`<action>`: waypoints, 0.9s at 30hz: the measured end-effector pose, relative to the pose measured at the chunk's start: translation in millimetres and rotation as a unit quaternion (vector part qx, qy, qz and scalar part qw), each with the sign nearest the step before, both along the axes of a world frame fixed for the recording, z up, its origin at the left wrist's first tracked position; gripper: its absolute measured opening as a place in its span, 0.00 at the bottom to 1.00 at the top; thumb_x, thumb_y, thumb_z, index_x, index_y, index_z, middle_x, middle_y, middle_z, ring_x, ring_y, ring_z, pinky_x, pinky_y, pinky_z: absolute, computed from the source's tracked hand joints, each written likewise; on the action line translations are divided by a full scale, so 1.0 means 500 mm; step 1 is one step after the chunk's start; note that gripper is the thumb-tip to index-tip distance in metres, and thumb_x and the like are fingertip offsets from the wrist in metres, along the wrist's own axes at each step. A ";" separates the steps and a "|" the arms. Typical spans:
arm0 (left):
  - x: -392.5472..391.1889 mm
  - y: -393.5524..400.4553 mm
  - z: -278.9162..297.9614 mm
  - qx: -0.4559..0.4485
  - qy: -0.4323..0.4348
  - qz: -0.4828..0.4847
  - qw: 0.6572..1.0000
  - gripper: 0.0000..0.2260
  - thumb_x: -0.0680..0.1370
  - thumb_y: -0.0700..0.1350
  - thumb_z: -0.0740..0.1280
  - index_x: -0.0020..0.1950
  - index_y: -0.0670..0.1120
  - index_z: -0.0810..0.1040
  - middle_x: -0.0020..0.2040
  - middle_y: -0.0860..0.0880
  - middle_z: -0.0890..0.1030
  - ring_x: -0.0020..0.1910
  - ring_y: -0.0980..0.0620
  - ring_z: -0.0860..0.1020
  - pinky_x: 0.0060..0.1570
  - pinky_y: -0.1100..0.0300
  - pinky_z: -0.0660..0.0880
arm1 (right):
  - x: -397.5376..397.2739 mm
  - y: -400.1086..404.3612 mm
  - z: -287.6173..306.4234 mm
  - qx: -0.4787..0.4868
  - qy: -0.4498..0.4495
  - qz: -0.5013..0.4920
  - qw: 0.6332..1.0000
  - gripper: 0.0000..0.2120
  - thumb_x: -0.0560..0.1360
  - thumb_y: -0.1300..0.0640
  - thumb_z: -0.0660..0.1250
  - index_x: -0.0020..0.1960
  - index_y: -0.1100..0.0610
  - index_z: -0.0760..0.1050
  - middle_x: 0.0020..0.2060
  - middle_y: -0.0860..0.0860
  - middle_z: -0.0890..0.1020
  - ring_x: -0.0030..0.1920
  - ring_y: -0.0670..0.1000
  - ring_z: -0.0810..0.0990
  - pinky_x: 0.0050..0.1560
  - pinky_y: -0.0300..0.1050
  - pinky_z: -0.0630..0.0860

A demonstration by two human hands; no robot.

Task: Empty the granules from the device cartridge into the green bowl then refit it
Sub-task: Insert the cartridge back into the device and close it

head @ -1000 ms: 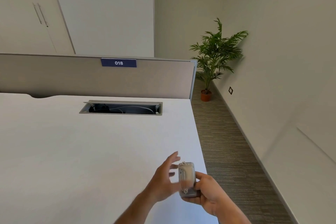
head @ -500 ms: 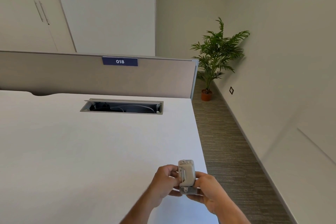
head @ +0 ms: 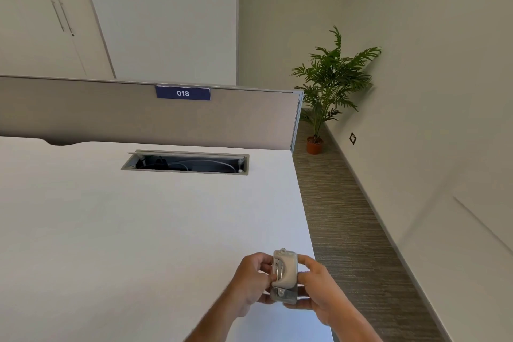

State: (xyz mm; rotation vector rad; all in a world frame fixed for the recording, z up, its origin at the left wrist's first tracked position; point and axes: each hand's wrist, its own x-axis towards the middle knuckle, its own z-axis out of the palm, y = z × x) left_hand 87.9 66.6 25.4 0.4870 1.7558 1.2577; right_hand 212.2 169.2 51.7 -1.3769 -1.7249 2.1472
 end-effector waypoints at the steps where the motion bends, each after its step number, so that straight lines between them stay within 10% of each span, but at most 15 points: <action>1: -0.001 0.001 -0.001 0.000 -0.001 -0.001 1.000 0.13 0.76 0.32 0.68 0.56 0.47 0.80 0.48 0.46 0.81 0.37 0.49 0.83 0.39 0.53 0.84 | -0.002 0.001 0.002 0.003 0.002 0.005 1.000 0.21 0.74 0.72 0.59 0.59 0.52 0.77 0.44 0.65 0.88 0.42 0.63 0.87 0.39 0.54 0.84; 13: -0.008 -0.005 -0.016 -0.013 -0.018 0.013 1.000 0.23 0.75 0.28 0.64 0.62 0.53 0.77 0.51 0.42 0.78 0.42 0.45 0.83 0.35 0.51 0.84 | -0.012 -0.003 -0.024 0.069 -0.007 0.003 0.998 0.16 0.76 0.69 0.62 0.59 0.53 0.77 0.45 0.62 0.87 0.46 0.62 0.87 0.40 0.52 0.85; 22: -0.019 -0.028 -0.035 -0.001 -0.009 0.033 0.999 0.22 0.74 0.30 0.64 0.60 0.53 0.78 0.52 0.39 0.80 0.37 0.47 0.84 0.37 0.52 0.84 | -0.025 -0.034 -0.047 0.120 0.020 -0.042 0.992 0.06 0.72 0.62 0.74 0.41 0.66 0.83 0.29 0.57 0.84 0.27 0.51 0.78 0.29 0.44 0.76; 27: -0.041 -0.045 -0.081 -0.024 0.193 0.031 0.980 0.13 0.78 0.41 0.69 0.60 0.52 0.80 0.48 0.51 0.81 0.43 0.53 0.81 0.48 0.49 0.83 | -0.032 -0.039 -0.076 0.085 0.005 -0.053 0.995 0.04 0.72 0.66 0.74 0.42 0.67 0.83 0.30 0.59 0.84 0.28 0.52 0.79 0.32 0.45 0.79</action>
